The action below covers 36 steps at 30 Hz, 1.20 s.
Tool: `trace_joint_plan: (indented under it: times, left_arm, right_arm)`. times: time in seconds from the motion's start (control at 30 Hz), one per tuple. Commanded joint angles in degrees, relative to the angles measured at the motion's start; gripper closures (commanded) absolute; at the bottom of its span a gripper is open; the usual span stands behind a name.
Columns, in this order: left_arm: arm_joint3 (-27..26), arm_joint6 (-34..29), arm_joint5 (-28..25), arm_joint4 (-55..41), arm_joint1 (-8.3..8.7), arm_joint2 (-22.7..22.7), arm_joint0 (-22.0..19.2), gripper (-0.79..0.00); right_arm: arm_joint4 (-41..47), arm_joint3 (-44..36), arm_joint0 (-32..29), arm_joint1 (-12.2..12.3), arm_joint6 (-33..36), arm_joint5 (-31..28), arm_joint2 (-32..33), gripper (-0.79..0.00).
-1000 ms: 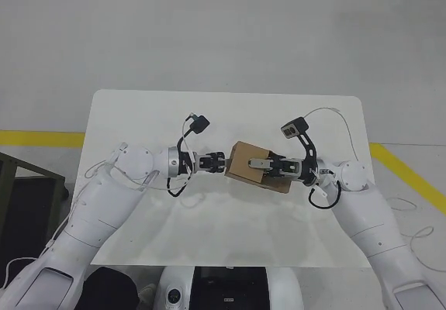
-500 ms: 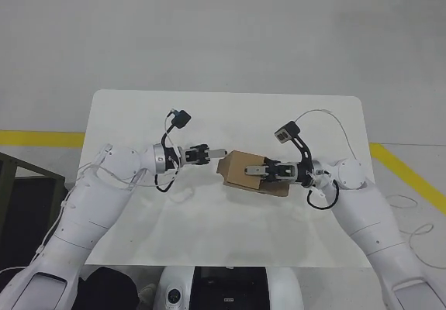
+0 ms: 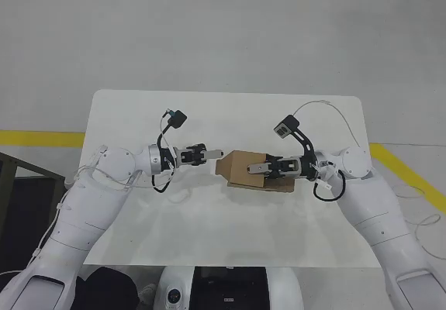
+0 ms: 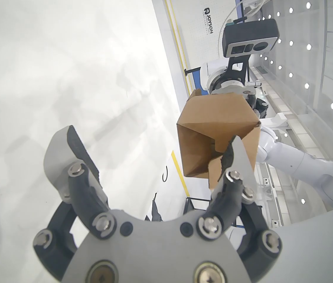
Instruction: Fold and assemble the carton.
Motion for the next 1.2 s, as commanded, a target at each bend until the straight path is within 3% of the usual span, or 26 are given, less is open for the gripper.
trace_joint_plan:
  times: [0.0, 0.3, 0.5, 1.17]
  left_arm:
    - [-0.1, 0.4, 0.0, -0.1, -0.02, 0.0, 0.1, -0.785]
    - [-2.4, 2.0, -0.6, -3.5, 0.54, -2.8, 4.4, -0.785]
    - [-3.2, 0.8, -0.1, -4.2, 0.89, -3.6, 6.5, -0.785]
    - [-2.6, 2.6, 2.9, -2.5, -0.47, 3.2, 2.5, -0.785]
  right_arm:
    - [0.0, 0.0, 0.0, 0.0, 0.0, 0.0, 0.0, 0.0]
    - [-1.0, -1.6, -0.7, 0.2, -2.3, 1.0, 0.6, 0.0]
    - [1.5, -0.8, -0.1, 0.1, 0.0, 1.5, 0.8, 0.0]
    - [4.2, -2.7, -1.3, -0.4, 0.9, 0.9, -0.9, 0.0]
